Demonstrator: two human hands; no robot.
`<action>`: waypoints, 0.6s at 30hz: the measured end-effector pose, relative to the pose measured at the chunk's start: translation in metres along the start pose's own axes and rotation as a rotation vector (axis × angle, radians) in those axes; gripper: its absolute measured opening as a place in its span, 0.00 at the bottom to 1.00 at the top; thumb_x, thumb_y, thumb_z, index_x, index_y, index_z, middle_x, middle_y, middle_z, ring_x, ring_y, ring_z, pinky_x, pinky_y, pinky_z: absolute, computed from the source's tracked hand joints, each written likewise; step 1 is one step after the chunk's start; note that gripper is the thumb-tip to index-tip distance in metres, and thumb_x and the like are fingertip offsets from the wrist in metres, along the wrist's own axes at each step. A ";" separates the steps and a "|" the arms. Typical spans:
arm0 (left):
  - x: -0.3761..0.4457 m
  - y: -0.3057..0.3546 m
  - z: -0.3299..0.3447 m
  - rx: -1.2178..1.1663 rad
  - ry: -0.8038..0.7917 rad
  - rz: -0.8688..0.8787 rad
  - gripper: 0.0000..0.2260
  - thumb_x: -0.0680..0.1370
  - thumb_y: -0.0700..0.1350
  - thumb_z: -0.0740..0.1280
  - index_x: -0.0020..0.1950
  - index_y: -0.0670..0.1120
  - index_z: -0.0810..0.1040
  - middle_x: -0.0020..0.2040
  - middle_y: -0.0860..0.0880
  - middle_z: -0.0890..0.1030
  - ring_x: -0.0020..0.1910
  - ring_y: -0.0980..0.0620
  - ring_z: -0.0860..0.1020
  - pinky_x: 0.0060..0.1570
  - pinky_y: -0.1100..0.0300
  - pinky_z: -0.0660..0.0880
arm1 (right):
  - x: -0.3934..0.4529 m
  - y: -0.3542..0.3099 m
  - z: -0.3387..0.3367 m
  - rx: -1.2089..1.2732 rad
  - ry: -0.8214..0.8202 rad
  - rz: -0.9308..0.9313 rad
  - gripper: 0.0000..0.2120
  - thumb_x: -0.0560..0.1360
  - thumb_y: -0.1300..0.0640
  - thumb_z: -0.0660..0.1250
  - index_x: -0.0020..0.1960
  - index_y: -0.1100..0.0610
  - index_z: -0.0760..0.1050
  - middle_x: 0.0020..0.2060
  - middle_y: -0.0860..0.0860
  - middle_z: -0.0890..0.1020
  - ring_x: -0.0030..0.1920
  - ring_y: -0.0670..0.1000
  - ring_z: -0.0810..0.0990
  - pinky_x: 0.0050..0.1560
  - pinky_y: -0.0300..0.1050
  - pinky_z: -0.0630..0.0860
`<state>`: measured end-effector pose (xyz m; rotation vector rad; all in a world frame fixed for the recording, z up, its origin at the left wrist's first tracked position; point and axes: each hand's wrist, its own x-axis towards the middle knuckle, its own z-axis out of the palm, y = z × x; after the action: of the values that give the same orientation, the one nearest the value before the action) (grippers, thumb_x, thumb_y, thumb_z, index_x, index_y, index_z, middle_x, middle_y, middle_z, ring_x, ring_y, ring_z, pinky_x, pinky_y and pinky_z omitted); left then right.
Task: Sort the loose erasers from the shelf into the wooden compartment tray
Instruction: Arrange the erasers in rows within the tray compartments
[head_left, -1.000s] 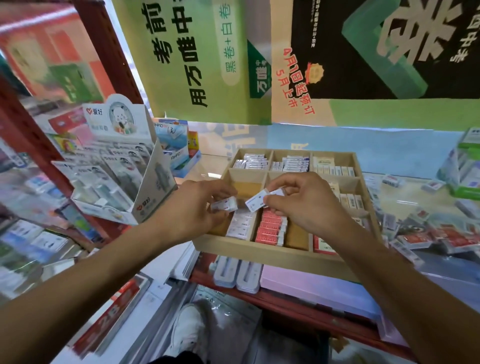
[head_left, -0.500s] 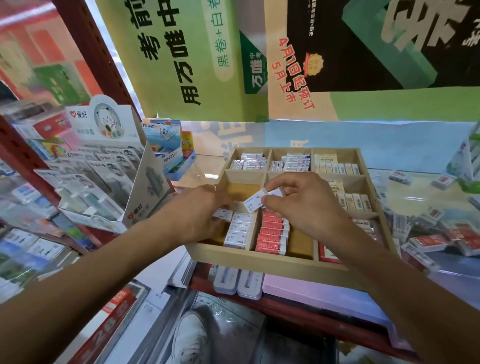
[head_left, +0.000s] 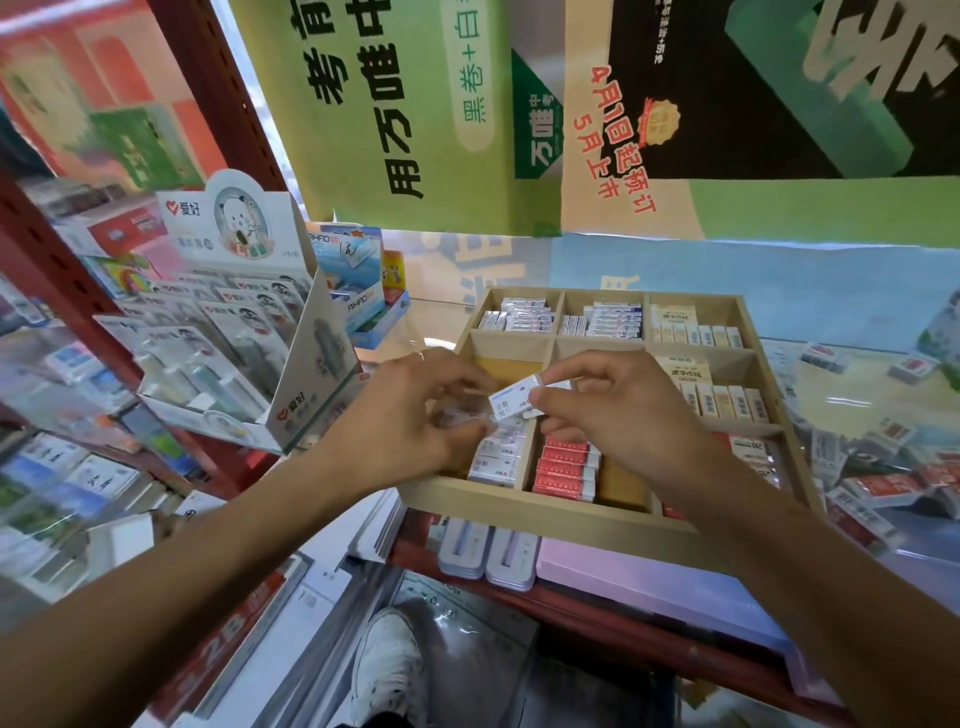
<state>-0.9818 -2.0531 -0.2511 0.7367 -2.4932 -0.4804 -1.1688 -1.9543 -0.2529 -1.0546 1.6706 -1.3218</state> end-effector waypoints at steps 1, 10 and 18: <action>-0.002 0.003 0.000 -0.010 0.023 0.029 0.14 0.70 0.49 0.75 0.54 0.51 0.81 0.49 0.56 0.82 0.48 0.62 0.79 0.46 0.71 0.73 | -0.001 -0.001 0.002 0.028 -0.006 0.018 0.09 0.71 0.59 0.75 0.50 0.57 0.81 0.38 0.55 0.86 0.37 0.50 0.86 0.43 0.46 0.83; -0.010 0.002 -0.010 0.119 -0.015 -0.033 0.09 0.69 0.49 0.74 0.48 0.51 0.82 0.44 0.56 0.83 0.45 0.61 0.77 0.45 0.72 0.71 | -0.011 -0.007 0.008 0.102 -0.067 0.110 0.06 0.73 0.62 0.72 0.50 0.60 0.81 0.41 0.57 0.85 0.40 0.52 0.86 0.42 0.41 0.83; -0.005 0.001 -0.009 0.436 -0.239 -0.158 0.13 0.69 0.57 0.68 0.51 0.57 0.81 0.52 0.51 0.79 0.52 0.49 0.76 0.52 0.50 0.76 | -0.010 -0.004 0.004 0.049 -0.065 0.108 0.06 0.75 0.64 0.69 0.50 0.59 0.80 0.43 0.57 0.85 0.39 0.51 0.86 0.43 0.42 0.83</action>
<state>-0.9734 -2.0507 -0.2450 1.1046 -2.8161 -0.0731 -1.1611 -1.9465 -0.2494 -0.9555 1.6158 -1.2396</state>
